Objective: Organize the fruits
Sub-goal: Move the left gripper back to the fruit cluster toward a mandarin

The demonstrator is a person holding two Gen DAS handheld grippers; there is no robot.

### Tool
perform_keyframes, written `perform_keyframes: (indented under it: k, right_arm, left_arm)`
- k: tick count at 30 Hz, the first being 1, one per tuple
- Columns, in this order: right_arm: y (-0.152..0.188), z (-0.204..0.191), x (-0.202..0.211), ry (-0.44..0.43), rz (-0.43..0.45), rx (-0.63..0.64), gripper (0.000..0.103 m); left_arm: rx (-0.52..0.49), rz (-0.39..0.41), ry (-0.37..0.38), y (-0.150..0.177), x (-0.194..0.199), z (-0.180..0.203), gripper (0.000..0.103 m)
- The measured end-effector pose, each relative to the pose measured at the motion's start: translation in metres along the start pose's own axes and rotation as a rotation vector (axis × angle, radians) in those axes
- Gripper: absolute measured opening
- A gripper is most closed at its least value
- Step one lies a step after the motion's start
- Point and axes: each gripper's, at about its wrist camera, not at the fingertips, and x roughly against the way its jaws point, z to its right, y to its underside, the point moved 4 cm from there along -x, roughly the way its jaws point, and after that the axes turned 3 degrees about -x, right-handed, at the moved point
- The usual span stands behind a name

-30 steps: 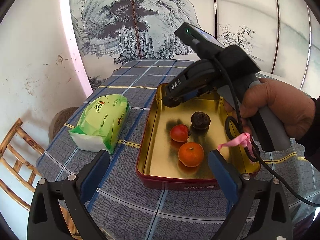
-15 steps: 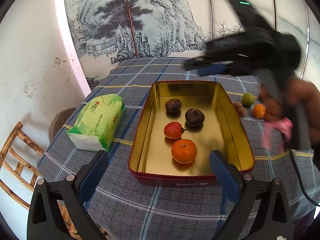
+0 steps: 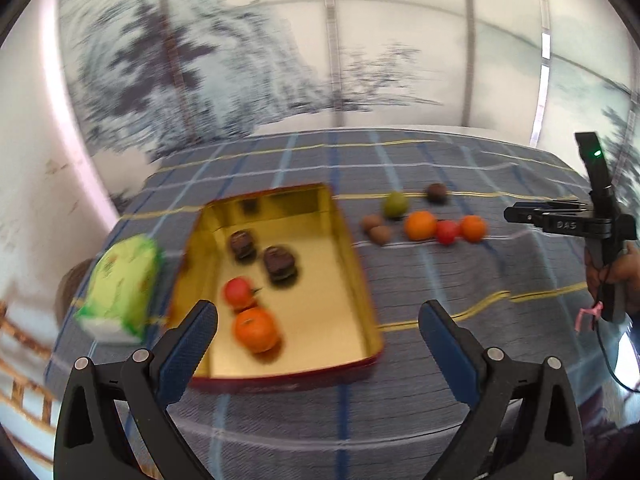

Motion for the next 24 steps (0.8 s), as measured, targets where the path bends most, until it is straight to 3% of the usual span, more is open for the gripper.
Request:
perform_keyframes:
  k: [5,11,16,18,24]
  right_arm:
    - [0.02,0.061,0.019,0.054,0.016,-0.088,0.039]
    - [0.035,0.083,0.016,0.028,0.018,-0.143,0.039]
    - [0.036,0.084,0.021,-0.023,0.047,-0.16,0.04]
    - [0.037,0.089,0.023,-0.051,0.053,-0.183,0.04]
    - [0.038,0.098,0.029,-0.12,0.089,-0.246,0.042]
  left_arm:
    - [-0.125,-0.004,0.066,-0.026,-0.01,0.034,0.099]
    - [-0.186,-0.061,0.153,-0.053,-0.036,0.063,0.093]
    - [-0.128,-0.171,0.263,-0.074,-0.075,0.075,0.072]
    - [-0.078,-0.225,0.308,-0.081,-0.093,0.076,0.053]
    - [0.077,-0.315,0.395,-0.093,-0.139,0.074,0.043]
